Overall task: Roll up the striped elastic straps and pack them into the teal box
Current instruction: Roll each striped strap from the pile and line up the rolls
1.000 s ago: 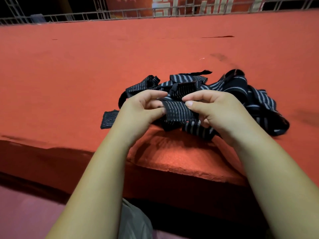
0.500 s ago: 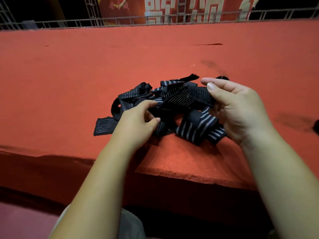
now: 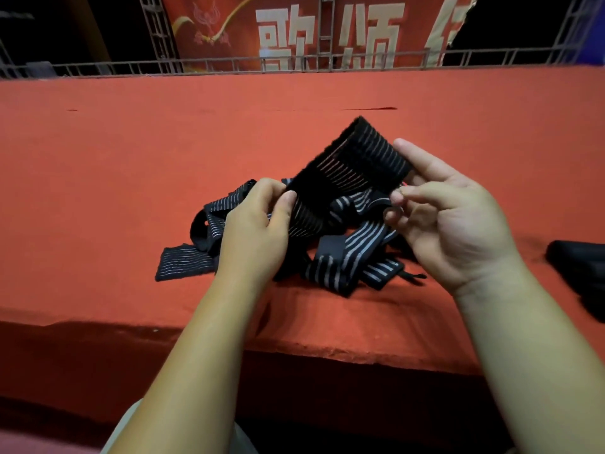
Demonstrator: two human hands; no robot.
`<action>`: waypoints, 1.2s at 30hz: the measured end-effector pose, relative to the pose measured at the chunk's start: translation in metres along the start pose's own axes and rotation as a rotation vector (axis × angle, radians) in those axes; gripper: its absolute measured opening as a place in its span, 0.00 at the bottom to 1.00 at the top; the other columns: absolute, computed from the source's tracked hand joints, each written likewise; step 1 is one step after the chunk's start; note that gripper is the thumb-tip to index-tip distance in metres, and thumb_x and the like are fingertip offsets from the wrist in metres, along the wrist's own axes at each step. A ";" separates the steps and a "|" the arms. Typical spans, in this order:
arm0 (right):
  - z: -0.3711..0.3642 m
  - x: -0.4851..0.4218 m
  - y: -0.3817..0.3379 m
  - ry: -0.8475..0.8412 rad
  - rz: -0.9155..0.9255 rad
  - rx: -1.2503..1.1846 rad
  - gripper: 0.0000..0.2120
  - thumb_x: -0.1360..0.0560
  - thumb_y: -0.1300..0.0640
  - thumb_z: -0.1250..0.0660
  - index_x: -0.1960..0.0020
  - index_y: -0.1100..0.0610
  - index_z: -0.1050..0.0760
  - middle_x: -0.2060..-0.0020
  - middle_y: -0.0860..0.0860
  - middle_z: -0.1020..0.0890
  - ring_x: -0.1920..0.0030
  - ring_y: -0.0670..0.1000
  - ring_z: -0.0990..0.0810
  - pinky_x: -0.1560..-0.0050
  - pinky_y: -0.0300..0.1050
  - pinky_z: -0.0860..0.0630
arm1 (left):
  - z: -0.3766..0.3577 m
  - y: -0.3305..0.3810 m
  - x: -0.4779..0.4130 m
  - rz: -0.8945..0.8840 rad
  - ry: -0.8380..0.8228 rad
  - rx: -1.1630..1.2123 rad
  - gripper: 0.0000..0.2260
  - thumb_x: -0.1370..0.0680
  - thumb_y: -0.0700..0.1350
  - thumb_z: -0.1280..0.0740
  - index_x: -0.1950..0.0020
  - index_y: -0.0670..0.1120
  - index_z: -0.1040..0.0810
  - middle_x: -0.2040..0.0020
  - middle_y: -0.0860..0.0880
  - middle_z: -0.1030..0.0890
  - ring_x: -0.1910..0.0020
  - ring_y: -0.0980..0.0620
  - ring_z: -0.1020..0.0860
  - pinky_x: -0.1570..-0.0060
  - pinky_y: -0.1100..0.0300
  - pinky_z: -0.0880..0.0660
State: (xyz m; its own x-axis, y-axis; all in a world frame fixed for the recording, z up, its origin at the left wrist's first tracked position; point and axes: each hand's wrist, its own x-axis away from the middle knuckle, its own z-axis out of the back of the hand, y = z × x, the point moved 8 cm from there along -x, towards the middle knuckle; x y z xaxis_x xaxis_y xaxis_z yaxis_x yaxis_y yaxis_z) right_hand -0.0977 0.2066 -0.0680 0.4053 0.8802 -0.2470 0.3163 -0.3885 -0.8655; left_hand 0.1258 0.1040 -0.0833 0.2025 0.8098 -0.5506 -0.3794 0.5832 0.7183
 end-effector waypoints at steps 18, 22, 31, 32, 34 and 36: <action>0.024 -0.002 0.010 0.101 -0.070 0.364 0.11 0.21 0.64 0.27 0.42 0.53 0.12 0.60 0.50 0.13 0.66 0.46 0.22 0.66 0.38 0.26 | -0.011 0.039 0.014 -0.047 -0.265 -0.140 0.12 0.22 0.50 0.22 0.41 0.57 0.20 0.47 0.56 0.20 0.51 0.59 0.20 0.48 0.58 0.23; 0.014 0.000 0.032 0.049 -0.210 0.285 0.09 0.21 0.62 0.26 0.44 0.54 0.11 0.54 0.53 0.13 0.60 0.48 0.22 0.53 0.46 0.28 | -0.013 0.060 0.014 -0.343 -0.258 -0.068 0.22 0.23 0.38 0.23 0.32 0.56 0.18 0.40 0.54 0.23 0.40 0.56 0.21 0.39 0.57 0.23; -0.012 0.004 0.016 -0.032 0.057 0.914 0.25 0.19 0.31 0.35 0.51 0.53 0.15 0.54 0.46 0.15 0.57 0.42 0.18 0.52 0.45 0.24 | -0.003 0.023 0.007 0.003 -0.177 0.068 0.04 0.19 0.50 0.24 0.45 0.55 0.15 0.62 0.57 0.18 0.61 0.60 0.20 0.58 0.64 0.25; -0.018 0.006 0.015 -0.060 0.104 0.943 0.22 0.19 0.34 0.33 0.51 0.52 0.15 0.53 0.47 0.15 0.54 0.44 0.17 0.49 0.47 0.23 | -0.005 0.018 0.008 0.058 -0.202 0.106 0.05 0.19 0.50 0.24 0.44 0.55 0.15 0.62 0.55 0.17 0.62 0.57 0.18 0.58 0.62 0.23; -0.026 0.007 0.022 -0.108 0.110 0.910 0.14 0.19 0.41 0.29 0.52 0.51 0.15 0.54 0.48 0.14 0.53 0.49 0.15 0.47 0.54 0.19 | -0.006 0.009 0.009 0.136 -0.247 0.158 0.06 0.19 0.50 0.24 0.44 0.54 0.15 0.61 0.51 0.15 0.60 0.52 0.14 0.55 0.54 0.18; -0.029 0.006 0.032 -0.118 0.089 0.938 0.11 0.18 0.46 0.28 0.53 0.51 0.15 0.58 0.47 0.12 0.55 0.50 0.14 0.50 0.54 0.18 | 0.000 -0.004 0.009 0.190 -0.259 0.148 0.05 0.19 0.50 0.24 0.44 0.55 0.15 0.59 0.51 0.14 0.59 0.54 0.13 0.54 0.54 0.19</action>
State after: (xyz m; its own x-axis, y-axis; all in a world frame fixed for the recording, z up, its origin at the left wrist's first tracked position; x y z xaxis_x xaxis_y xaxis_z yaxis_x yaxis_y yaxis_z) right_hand -0.0606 0.1915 -0.0846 0.2892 0.8996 -0.3273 -0.5507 -0.1233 -0.8256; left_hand 0.1289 0.1092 -0.0917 0.3707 0.8827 -0.2888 -0.3012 0.4084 0.8617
